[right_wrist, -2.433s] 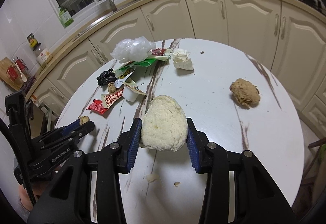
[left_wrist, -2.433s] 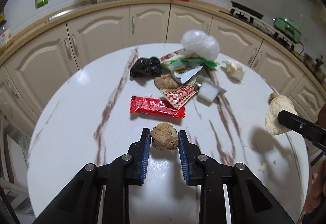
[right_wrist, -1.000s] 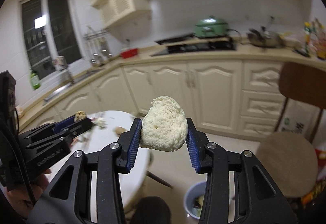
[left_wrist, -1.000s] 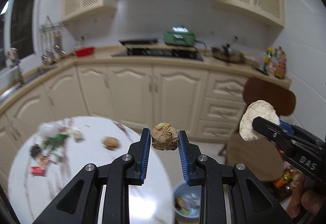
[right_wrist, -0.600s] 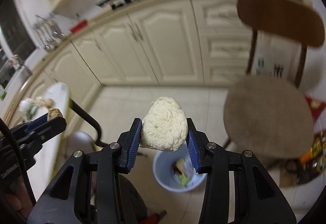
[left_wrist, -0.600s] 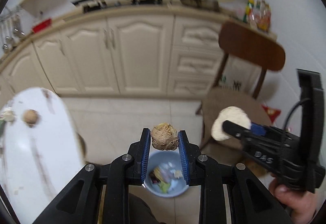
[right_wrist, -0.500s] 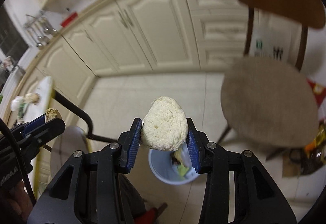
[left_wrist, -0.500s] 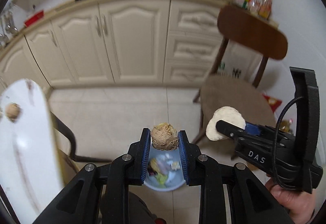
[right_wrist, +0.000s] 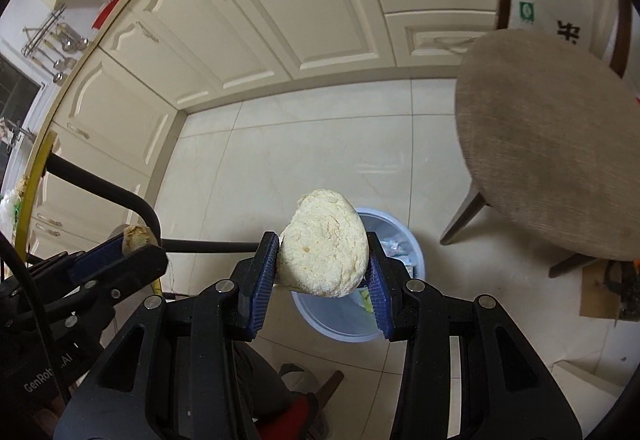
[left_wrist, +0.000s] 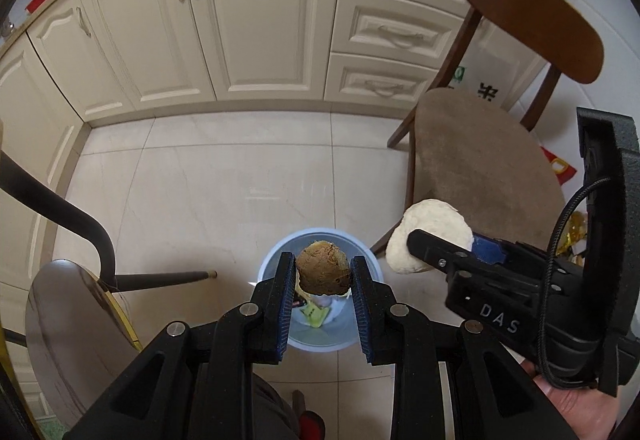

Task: Collect trash
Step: 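Open both tools over the blue bin to drop the lumps, then swing both tools back over the table toward the remaining trash, then grasp the red candy wrapper with the left tool while the right tool grasps the brown bread lump, then lift the red wrapper and bread lump and carry them toward the blue bin, then open both tools over the blue bin to drop the wrapper and lump, then swing both tools back over the table toward the remaining trash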

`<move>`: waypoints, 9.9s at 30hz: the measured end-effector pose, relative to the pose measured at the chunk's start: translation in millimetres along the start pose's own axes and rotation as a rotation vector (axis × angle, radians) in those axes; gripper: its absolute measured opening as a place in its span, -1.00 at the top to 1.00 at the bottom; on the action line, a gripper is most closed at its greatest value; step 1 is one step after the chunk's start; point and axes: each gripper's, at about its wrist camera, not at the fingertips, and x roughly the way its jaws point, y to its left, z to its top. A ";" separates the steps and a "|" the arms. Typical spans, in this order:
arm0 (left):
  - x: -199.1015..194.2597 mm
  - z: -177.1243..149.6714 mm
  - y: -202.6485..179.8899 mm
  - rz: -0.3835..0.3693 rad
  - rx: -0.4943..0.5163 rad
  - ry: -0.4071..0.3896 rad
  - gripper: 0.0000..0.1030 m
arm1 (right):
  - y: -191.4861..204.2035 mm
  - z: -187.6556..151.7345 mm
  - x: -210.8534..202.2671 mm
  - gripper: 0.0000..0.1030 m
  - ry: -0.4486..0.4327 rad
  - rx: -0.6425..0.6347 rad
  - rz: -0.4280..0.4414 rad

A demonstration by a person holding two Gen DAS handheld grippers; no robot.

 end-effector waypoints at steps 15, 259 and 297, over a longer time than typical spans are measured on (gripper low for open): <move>-10.2 -5.1 -14.7 0.095 -0.005 -0.036 -0.79 | -6.8 0.5 -4.6 -1.00 -0.006 0.086 -0.090; -246.2 -160.9 66.7 0.027 -0.040 -0.485 -0.99 | 150.2 -3.0 -160.4 -1.00 -0.281 -0.071 -0.009; -314.2 -312.4 348.7 0.421 -0.591 -0.460 -0.98 | 522.1 -43.5 -56.5 -1.00 -0.207 -0.679 0.127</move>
